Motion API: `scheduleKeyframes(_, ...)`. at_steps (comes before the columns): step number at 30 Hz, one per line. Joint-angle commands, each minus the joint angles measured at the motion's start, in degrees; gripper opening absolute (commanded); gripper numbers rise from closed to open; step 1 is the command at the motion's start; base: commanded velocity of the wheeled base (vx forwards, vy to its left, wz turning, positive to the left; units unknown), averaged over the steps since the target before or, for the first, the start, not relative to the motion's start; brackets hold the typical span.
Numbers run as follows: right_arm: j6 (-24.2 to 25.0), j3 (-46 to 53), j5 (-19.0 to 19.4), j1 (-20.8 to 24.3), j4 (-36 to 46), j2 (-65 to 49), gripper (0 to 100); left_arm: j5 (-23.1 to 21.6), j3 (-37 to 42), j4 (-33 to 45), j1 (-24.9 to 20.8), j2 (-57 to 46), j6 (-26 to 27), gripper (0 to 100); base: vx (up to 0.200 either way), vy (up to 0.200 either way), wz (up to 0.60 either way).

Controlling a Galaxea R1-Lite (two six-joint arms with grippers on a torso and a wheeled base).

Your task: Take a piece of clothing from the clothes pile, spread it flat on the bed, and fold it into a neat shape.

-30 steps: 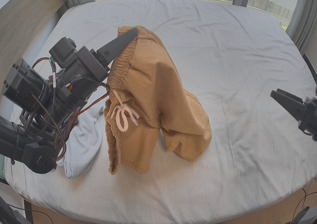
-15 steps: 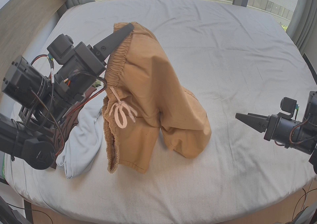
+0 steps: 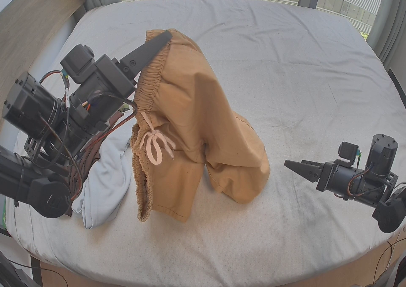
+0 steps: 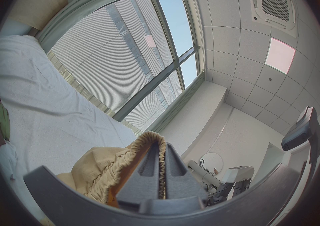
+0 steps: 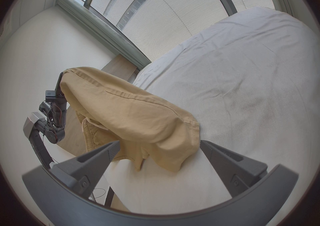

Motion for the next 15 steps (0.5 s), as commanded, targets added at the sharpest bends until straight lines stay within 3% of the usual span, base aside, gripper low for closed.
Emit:
scheduleKeyframes(1, 0.07, 1.46, 0.08, 0.39, -1.95, 4.73, 100, -0.07, 0.05, -0.01, -0.1, 0.15, 0.01, 0, 0.0, 0.0, 0.0)
scheduleKeyframes(10, -0.1, 1.72, 0.08, 0.39, -6.87, 9.74, 100, -0.07, 0.05, -0.01, -0.1, 0.24, 0.01, 0, 0.0, 0.0, 0.0)
scheduleKeyframes(15, -0.19, 2.78, 0.16, 0.65, -14.61, 17.3, 100, -0.07, -0.39, -0.01, 0.25, 0.15, -0.07, 0, 0.0, 0.0, 0.0)
